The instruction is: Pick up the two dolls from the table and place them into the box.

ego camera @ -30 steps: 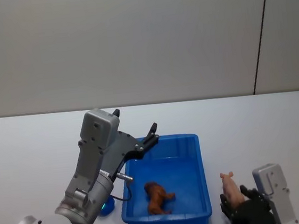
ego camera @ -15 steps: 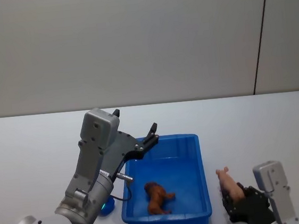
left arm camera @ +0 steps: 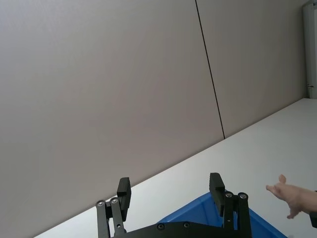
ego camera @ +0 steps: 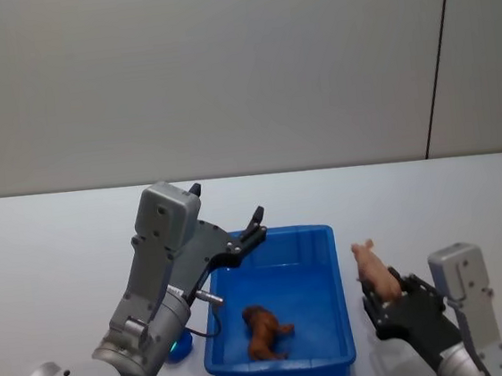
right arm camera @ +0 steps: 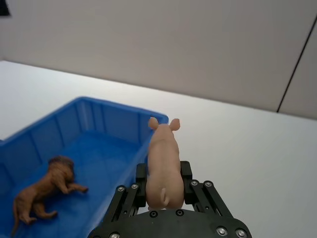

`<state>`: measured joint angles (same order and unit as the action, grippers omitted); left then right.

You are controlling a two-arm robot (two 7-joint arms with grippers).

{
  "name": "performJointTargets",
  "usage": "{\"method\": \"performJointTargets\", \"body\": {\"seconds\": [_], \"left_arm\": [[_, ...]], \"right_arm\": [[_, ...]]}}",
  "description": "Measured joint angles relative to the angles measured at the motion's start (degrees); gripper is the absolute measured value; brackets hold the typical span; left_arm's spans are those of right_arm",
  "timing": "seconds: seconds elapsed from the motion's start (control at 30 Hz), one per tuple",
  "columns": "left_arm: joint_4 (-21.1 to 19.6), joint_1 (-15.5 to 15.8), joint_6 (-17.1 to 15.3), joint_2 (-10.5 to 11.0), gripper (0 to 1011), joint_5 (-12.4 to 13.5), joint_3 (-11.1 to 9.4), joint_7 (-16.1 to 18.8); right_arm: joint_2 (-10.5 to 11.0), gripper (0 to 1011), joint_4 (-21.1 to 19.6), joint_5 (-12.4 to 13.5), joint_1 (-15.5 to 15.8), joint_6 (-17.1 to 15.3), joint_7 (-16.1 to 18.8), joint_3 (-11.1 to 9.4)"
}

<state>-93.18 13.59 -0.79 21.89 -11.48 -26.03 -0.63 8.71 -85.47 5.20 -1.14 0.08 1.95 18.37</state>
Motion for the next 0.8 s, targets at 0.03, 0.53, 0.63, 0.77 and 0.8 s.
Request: {"method": "performJointTargets", "body": {"seconds": [0.03, 0.53, 0.63, 0.77, 0.8], "left_arm": [[0.0, 0.0, 0.0, 0.0, 1001, 0.0, 0.0, 0.0], [0.0, 0.0, 0.0, 0.0, 1001, 0.0, 0.0, 0.0], [0.0, 0.0, 0.0, 0.0, 1001, 0.0, 0.0, 0.0], [0.0, 0.0, 0.0, 0.0, 1001, 0.0, 0.0, 0.0], [0.0, 0.0, 0.0, 0.0, 1001, 0.0, 0.0, 0.0]], "right_arm": [[-0.08, 383, -0.24, -0.24, -0.25, 0.54, 0.63, 0.01], [-3.49, 383, 3.7, -2.6, -6.19, 4.43, 9.15, 1.3], [-4.22, 438, 5.12, -2.9, -7.38, 4.59, 10.08, 1.55], [-5.44, 554, 7.56, -3.28, -9.33, 4.49, 11.26, 1.89], [-5.58, 597, 7.88, -3.31, -9.58, 4.42, 11.4, 1.92]]}}
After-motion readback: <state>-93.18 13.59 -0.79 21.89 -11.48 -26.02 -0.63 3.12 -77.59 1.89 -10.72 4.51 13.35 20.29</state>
